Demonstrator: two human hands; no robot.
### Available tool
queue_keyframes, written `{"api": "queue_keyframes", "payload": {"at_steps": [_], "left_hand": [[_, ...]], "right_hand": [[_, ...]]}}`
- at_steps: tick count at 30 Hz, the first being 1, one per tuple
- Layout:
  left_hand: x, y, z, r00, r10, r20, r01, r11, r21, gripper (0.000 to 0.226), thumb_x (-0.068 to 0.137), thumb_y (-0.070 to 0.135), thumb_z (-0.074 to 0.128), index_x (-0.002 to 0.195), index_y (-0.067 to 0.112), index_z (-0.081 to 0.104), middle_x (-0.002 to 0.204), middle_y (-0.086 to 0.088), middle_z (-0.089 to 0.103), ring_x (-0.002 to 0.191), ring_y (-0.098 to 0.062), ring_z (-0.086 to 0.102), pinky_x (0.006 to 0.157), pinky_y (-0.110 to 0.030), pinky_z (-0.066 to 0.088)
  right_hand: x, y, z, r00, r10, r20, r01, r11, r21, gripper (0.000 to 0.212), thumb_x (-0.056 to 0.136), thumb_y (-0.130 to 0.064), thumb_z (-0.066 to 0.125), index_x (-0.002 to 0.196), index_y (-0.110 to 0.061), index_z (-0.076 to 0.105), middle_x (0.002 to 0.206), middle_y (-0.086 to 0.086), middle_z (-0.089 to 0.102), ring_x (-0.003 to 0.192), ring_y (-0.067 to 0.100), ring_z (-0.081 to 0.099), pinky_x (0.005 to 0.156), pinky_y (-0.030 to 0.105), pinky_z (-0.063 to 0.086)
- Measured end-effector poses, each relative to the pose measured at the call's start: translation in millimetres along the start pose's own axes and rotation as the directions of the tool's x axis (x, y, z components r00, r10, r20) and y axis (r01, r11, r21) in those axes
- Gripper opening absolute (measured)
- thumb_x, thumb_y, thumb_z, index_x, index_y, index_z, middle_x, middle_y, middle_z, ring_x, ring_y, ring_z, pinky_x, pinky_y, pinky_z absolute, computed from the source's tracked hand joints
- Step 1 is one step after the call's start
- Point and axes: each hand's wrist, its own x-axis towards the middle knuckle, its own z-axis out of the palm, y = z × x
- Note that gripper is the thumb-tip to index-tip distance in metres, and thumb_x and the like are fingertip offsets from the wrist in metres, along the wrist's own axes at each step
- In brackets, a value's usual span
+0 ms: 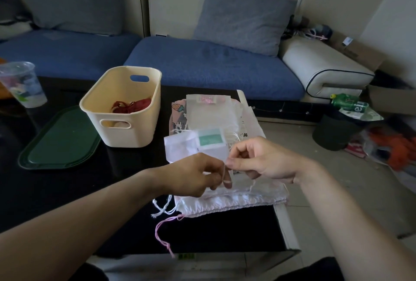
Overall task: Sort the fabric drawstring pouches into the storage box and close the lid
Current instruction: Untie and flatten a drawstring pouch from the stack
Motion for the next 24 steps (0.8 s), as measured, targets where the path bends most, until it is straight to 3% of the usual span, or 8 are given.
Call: {"api": "queue_keyframes", "payload": {"at_steps": [2, 4, 8, 11, 13, 15, 17, 24], "left_hand": [[2, 1, 0, 0.998, -0.034, 0.062, 0.039, 0.996, -0.077, 0.020, 0.102, 0.004, 0.047, 0.106, -0.010, 0.061, 0.064, 0.019, 0.060, 0.042, -0.007, 0.034, 0.044, -0.018, 0.031], [4, 1, 2, 0.996, -0.074, 0.054, 0.081, 0.985, -0.152, 0.020, 0.102, 0.010, 0.050, 0.098, -0.006, 0.060, 0.056, 0.015, 0.056, 0.042, -0.009, 0.030, 0.043, -0.021, 0.023], [9, -5, 0, 0.988, -0.128, -0.086, 0.096, 0.947, -0.308, 0.024, 0.104, 0.020, 0.048, 0.088, 0.008, 0.062, 0.060, 0.002, 0.046, 0.040, -0.011, 0.027, 0.042, -0.019, 0.017], [11, -4, -2, 0.972, -0.169, -0.162, 0.087, 0.903, -0.421, 0.024, 0.102, 0.017, 0.048, 0.085, 0.008, 0.062, 0.061, 0.001, 0.048, 0.039, -0.012, 0.026, 0.043, -0.019, 0.014], [11, -2, -2, 0.969, -0.176, -0.174, 0.084, 0.894, -0.440, 0.027, 0.102, 0.015, 0.045, 0.079, 0.009, 0.058, 0.052, 0.005, 0.046, 0.038, -0.011, 0.026, 0.045, -0.022, 0.013], [10, -1, -1, 0.969, -0.178, -0.169, 0.088, 0.894, -0.440, 0.029, 0.102, 0.015, 0.044, 0.075, 0.010, 0.055, 0.047, 0.007, 0.046, 0.037, -0.011, 0.026, 0.046, -0.023, 0.013], [10, -1, -2, 0.969, -0.181, -0.171, 0.091, 0.897, -0.433, 0.027, 0.102, 0.015, 0.045, 0.078, 0.009, 0.057, 0.051, 0.006, 0.047, 0.038, -0.011, 0.027, 0.045, -0.023, 0.015], [14, -6, 1, 0.943, -0.197, -0.267, 0.088, 0.925, -0.370, 0.027, 0.102, 0.017, 0.049, 0.077, 0.010, 0.057, 0.066, -0.006, 0.047, 0.040, -0.012, 0.029, 0.042, -0.020, 0.019]], "right_hand": [[5, 10, 0, 0.999, -0.008, -0.045, 0.008, 1.000, -0.007, 0.016, 0.084, -0.030, 0.075, 0.079, -0.016, 0.070, 0.061, -0.006, 0.059, 0.054, 0.008, 0.049, 0.051, 0.023, 0.038], [10, 16, -1, 0.993, 0.000, -0.120, -0.007, 0.998, -0.059, 0.012, 0.088, -0.025, 0.075, 0.083, -0.016, 0.069, 0.063, -0.005, 0.062, 0.057, 0.011, 0.050, 0.051, 0.022, 0.039], [12, 18, -8, 0.987, 0.003, -0.161, 0.002, 1.000, 0.027, 0.015, 0.087, -0.017, 0.077, 0.083, -0.018, 0.063, 0.061, -0.010, 0.058, 0.055, 0.005, 0.051, 0.052, 0.017, 0.040], [11, 15, -6, 0.992, -0.061, -0.108, 0.065, 0.998, 0.027, 0.016, 0.077, -0.028, 0.085, 0.081, -0.019, 0.072, 0.070, 0.004, 0.059, 0.067, 0.013, 0.052, 0.062, 0.022, 0.044], [11, 13, 0, 0.986, -0.114, -0.123, 0.108, 0.993, -0.057, 0.022, 0.073, -0.032, 0.088, 0.085, -0.017, 0.077, 0.071, 0.009, 0.060, 0.068, 0.016, 0.048, 0.066, 0.031, 0.042], [12, 12, 4, 0.971, -0.149, -0.188, 0.134, 0.987, -0.091, 0.017, 0.076, -0.024, 0.087, 0.083, -0.011, 0.078, 0.063, -0.005, 0.059, 0.058, 0.007, 0.041, 0.058, 0.025, 0.037], [13, 11, 7, 0.961, -0.163, -0.221, 0.147, 0.985, -0.088, 0.014, 0.077, -0.019, 0.087, 0.081, -0.007, 0.080, 0.067, -0.004, 0.059, 0.053, 0.004, 0.039, 0.052, 0.016, 0.038], [20, 12, 14, 0.945, -0.201, -0.257, 0.134, 0.958, -0.255, 0.009, 0.080, -0.019, 0.084, 0.076, -0.013, 0.077, 0.090, -0.006, 0.059, 0.062, -0.003, 0.049, 0.062, 0.012, 0.041]]}}
